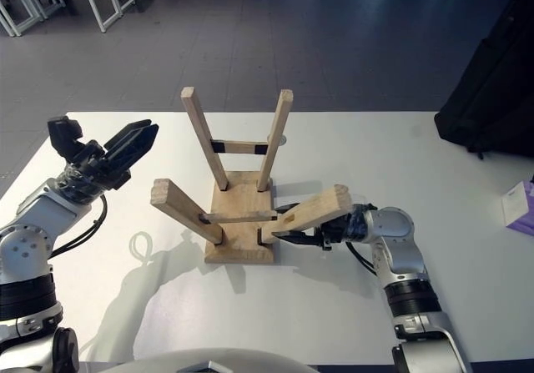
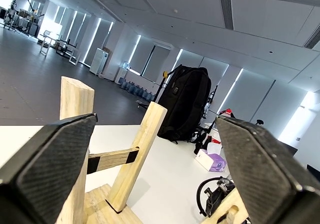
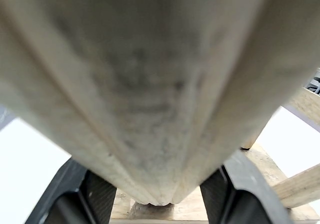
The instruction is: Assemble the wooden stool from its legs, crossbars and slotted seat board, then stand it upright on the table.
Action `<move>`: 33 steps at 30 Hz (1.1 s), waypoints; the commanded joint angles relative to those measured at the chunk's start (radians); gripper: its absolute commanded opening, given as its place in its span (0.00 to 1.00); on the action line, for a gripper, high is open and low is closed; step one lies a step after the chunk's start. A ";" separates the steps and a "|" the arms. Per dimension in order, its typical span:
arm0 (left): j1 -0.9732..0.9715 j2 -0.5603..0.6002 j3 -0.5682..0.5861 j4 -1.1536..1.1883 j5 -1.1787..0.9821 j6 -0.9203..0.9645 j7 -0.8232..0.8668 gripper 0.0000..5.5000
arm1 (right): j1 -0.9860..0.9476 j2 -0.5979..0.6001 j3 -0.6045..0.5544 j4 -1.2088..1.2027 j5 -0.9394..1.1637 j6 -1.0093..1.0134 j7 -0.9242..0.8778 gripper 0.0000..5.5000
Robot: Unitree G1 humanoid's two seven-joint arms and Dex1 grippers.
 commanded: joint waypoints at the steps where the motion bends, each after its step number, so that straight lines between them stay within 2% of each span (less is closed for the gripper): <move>1: -0.001 0.010 0.000 -0.009 0.012 0.002 0.005 0.79 | -0.016 -0.045 0.047 -0.008 -0.132 0.094 -0.088 0.37; 8: 0.006 0.025 0.032 -0.017 0.023 -0.006 0.025 0.79 | -0.047 -0.049 0.068 -0.097 -0.094 0.311 -0.175 0.37; 13: -0.046 0.056 0.057 -0.060 0.113 -0.016 0.215 0.79 | -0.076 -0.033 0.072 -0.120 -0.106 0.364 -0.228 0.37; 17: -0.180 0.054 0.079 -0.163 0.035 0.030 0.399 0.79 | -0.076 -0.021 0.078 -0.118 -0.130 0.342 -0.273 0.37; 20: -0.291 0.059 0.031 -0.281 -0.031 0.077 0.518 0.79 | -0.075 -0.012 0.088 -0.119 -0.152 0.329 -0.296 0.37; 24: -0.422 0.063 -0.049 -0.327 -0.028 0.133 0.659 0.79 | -0.063 -0.004 0.108 -0.133 -0.183 0.330 -0.331 0.37; 28: -0.509 -0.038 -0.202 -0.391 -0.041 0.214 0.859 0.79 | -0.055 0.000 0.119 -0.127 -0.212 0.345 -0.382 0.37; 33: -0.458 -0.112 -0.393 -0.436 0.105 0.262 0.952 0.64 | -0.051 0.005 0.124 -0.116 -0.214 0.357 -0.425 0.37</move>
